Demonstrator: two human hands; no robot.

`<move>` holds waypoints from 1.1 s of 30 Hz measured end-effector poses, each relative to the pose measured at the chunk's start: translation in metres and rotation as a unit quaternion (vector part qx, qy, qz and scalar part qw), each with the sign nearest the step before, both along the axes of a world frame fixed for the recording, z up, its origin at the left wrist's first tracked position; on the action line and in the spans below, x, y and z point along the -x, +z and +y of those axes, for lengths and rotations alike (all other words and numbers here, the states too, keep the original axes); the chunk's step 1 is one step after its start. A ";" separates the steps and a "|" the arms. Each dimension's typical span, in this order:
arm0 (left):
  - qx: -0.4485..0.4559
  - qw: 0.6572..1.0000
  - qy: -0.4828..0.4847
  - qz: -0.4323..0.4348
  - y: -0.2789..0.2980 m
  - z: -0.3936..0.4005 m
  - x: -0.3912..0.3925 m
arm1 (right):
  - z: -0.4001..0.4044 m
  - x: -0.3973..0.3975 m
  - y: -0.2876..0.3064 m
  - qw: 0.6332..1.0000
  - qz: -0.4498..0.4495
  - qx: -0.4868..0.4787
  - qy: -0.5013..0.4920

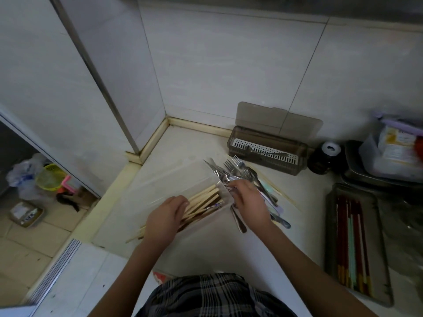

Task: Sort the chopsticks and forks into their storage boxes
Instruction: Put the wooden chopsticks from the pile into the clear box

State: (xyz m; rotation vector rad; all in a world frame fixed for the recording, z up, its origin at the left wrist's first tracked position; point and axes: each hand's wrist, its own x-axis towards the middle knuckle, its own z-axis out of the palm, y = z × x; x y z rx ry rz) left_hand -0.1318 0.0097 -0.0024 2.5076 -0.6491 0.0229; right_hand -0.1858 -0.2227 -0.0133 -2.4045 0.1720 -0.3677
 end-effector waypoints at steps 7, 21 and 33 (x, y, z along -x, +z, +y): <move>-0.033 0.986 -0.059 0.151 -0.010 0.004 -0.015 | -0.066 0.015 -0.031 0.972 0.171 0.121 -0.103; 0.055 0.980 0.042 0.186 -0.015 -0.009 -0.014 | -0.072 0.035 -0.040 0.942 0.242 0.175 -0.155; 0.006 0.982 0.063 0.178 -0.026 -0.008 -0.014 | -0.079 0.040 -0.035 0.945 0.231 0.075 -0.218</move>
